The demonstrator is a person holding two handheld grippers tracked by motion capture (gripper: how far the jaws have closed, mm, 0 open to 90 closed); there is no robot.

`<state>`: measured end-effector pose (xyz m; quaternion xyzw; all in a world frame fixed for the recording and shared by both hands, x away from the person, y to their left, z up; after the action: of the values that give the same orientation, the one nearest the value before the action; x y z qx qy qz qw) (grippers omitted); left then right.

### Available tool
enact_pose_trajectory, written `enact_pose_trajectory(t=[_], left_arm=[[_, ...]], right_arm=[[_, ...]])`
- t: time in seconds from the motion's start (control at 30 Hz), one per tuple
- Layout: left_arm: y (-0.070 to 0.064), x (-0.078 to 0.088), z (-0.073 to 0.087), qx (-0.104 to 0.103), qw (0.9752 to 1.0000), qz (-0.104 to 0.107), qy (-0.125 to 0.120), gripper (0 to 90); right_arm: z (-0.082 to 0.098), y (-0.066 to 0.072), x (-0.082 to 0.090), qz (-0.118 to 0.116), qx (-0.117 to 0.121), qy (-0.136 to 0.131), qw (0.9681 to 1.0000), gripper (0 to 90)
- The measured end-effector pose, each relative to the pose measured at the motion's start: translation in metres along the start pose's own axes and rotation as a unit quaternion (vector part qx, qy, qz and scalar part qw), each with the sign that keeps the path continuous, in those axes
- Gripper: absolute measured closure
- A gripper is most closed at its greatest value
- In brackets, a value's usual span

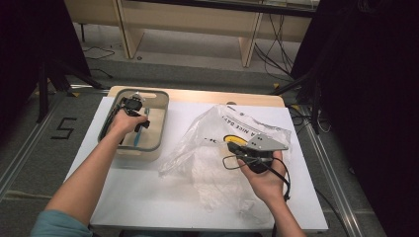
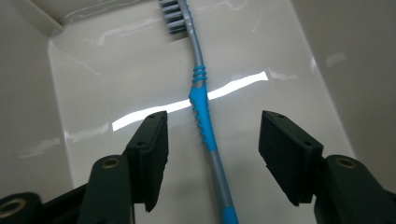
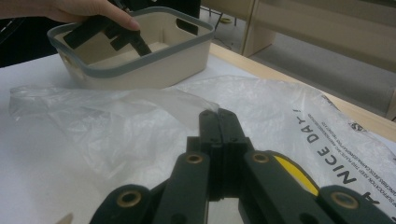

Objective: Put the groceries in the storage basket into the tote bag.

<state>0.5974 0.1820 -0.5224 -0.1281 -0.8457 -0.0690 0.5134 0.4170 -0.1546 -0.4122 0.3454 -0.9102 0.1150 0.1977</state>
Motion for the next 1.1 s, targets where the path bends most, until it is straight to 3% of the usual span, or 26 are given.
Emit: enact_pose_trajectory(t=[0.5, 1.1], left_arm=[[0.0007, -0.0074, 0.0072, -0.003, 0.9994, -0.007, 0.032, 57.9], [0.0035, -0.0071, 0.0075, 0.021, 0.9987, -0.008, 0.046, 72.6]], right_arm=[[-0.0002, 0.0001, 0.0000, 0.000, 0.001, 0.000, 1.0000, 90.0], [-0.0006, 0.0000, 0.0001, 0.003, 0.004, -0.002, 1.0000, 90.0]])
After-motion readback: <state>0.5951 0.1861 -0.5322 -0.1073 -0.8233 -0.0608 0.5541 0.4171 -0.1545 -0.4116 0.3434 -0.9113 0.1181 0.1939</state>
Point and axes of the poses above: each handheld gripper's, and its own axes: x roughly backward along the jaws, z roughly out of its underside, y roughly to its left, the point moved 8 cm from there along -x, roughly forward along the jaws
